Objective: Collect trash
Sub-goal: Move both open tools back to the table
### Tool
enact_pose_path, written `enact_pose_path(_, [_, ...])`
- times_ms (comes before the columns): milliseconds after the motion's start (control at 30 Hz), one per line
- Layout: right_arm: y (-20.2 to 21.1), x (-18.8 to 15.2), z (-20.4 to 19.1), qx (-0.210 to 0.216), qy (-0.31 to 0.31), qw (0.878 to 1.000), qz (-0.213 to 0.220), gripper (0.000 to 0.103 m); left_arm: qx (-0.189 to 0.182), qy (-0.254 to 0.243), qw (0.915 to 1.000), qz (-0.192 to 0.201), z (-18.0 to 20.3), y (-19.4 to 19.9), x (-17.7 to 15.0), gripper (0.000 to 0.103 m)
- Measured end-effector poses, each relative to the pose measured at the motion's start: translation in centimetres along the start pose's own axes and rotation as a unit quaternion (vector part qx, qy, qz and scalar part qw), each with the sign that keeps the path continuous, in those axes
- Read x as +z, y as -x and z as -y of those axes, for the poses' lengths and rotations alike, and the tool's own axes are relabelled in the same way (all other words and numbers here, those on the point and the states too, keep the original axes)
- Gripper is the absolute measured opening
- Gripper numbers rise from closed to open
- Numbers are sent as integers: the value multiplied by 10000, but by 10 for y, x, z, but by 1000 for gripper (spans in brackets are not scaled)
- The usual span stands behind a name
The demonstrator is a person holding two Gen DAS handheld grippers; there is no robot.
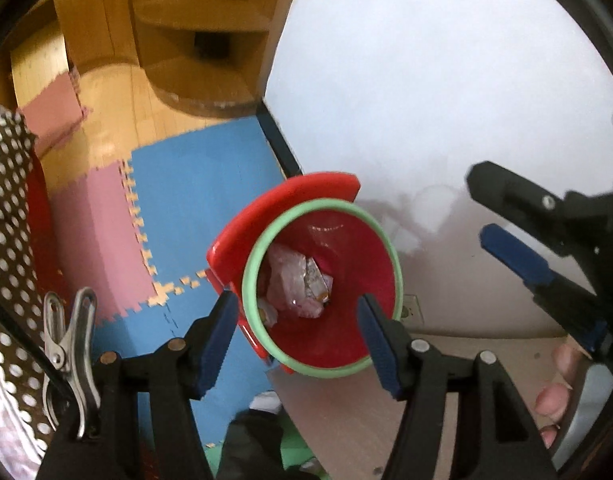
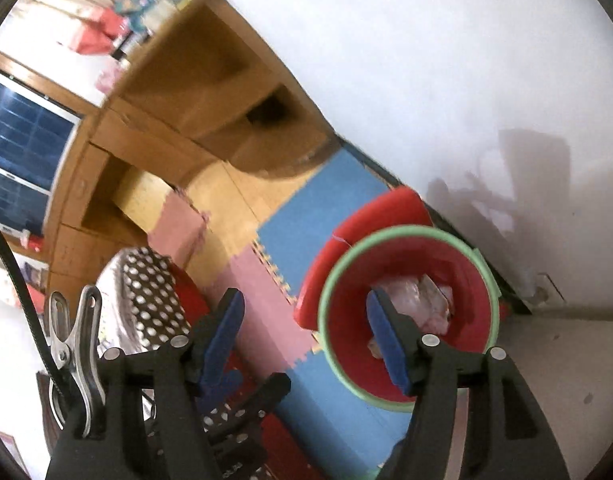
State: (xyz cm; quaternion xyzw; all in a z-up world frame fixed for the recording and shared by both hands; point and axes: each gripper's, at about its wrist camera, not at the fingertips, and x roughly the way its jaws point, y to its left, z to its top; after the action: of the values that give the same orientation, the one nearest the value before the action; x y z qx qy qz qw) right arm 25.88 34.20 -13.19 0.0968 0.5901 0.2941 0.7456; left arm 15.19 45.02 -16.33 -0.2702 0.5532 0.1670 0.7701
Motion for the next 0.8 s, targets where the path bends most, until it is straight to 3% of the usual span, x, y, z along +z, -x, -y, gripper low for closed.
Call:
enact_pose_path(333, [136, -27, -9, -102, 92, 9944, 1052, 65, 70, -517, 9978, 406, 41, 87, -19, 65])
enact_pose_path(467, [178, -61, 6, -206, 115, 9943, 1037, 66, -161, -291, 9992, 219, 48, 106, -38, 65])
enact_pose_path(667, [213, -123, 40, -501, 26, 9953, 825, 66, -35, -309, 9988, 389, 62, 134, -68, 65])
enact_pose_path(800, [230, -143, 52, -792, 171, 9930, 856, 66, 102, -502, 9979, 403, 77, 141, -88, 65])
